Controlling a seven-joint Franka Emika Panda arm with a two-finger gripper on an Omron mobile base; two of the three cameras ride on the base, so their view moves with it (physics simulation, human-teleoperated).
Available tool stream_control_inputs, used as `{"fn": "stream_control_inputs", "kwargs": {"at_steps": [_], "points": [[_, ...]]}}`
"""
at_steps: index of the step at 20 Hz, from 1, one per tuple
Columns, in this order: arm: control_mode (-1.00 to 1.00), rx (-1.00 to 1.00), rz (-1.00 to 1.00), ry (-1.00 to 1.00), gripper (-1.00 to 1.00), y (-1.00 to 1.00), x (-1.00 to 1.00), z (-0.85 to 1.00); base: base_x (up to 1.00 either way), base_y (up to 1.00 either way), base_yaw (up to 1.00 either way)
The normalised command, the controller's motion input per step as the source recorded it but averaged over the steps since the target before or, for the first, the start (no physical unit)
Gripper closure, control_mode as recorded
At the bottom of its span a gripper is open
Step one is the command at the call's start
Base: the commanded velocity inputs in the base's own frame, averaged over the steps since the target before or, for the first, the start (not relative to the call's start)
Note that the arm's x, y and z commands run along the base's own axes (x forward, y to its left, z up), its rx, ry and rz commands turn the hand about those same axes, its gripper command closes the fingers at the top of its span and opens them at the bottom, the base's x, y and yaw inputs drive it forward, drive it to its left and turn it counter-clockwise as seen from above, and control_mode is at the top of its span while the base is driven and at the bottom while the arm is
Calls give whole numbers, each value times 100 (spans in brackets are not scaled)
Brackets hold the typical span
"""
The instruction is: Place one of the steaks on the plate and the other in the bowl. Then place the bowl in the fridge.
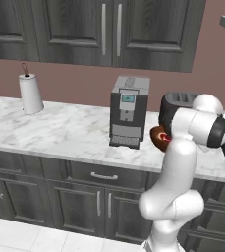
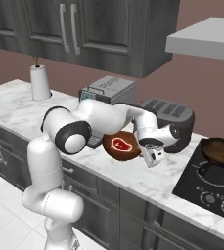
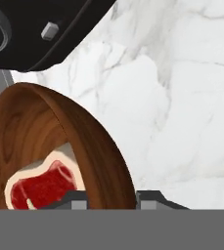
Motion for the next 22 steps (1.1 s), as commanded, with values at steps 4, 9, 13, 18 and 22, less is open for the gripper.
{"fn": "stream_control_inputs", "kwargs": {"at_steps": [4, 9, 13, 18, 22], "points": [[-100, -6, 0, 0, 100, 55, 0, -14, 0, 0, 0], [-100, 0, 0, -4, 100, -2, -17, 1, 0, 0, 0], [-100, -1, 0, -23, 100, -3, -81, 66, 0, 0, 0], [-100, -3, 9, -33, 100, -3, -99, 100, 0, 0, 0], [-100, -12, 20, -25, 100, 2, -100, 100, 0, 0, 0]]}}
